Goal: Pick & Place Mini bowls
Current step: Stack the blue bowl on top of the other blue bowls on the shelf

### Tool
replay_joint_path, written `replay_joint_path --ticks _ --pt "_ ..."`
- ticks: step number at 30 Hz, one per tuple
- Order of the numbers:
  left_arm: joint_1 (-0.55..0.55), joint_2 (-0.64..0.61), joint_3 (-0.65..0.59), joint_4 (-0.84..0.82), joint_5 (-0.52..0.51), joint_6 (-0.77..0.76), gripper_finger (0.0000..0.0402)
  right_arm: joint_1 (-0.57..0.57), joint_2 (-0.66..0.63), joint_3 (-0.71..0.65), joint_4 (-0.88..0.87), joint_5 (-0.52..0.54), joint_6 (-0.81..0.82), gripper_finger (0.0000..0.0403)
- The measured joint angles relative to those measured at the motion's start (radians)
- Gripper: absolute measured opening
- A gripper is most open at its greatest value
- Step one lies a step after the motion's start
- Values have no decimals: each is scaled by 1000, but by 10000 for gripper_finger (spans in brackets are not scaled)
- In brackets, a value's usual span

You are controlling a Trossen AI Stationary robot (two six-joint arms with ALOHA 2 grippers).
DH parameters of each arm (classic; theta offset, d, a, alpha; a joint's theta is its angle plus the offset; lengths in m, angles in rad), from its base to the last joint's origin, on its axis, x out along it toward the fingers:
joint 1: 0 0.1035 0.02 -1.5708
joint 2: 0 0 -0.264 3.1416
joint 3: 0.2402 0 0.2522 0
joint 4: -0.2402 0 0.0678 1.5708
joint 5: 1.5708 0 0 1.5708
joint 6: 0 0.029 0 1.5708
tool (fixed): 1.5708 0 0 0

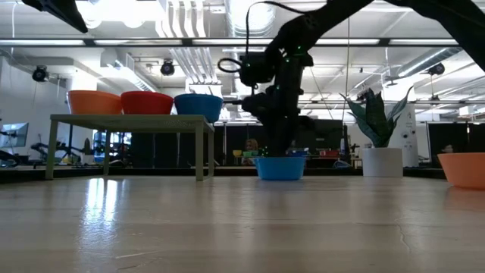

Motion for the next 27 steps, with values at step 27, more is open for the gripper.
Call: replay_joint_path --ticks 27 --pt "0 0 0 0 4 -16 0 150 22 -1 41 113 -30 111"
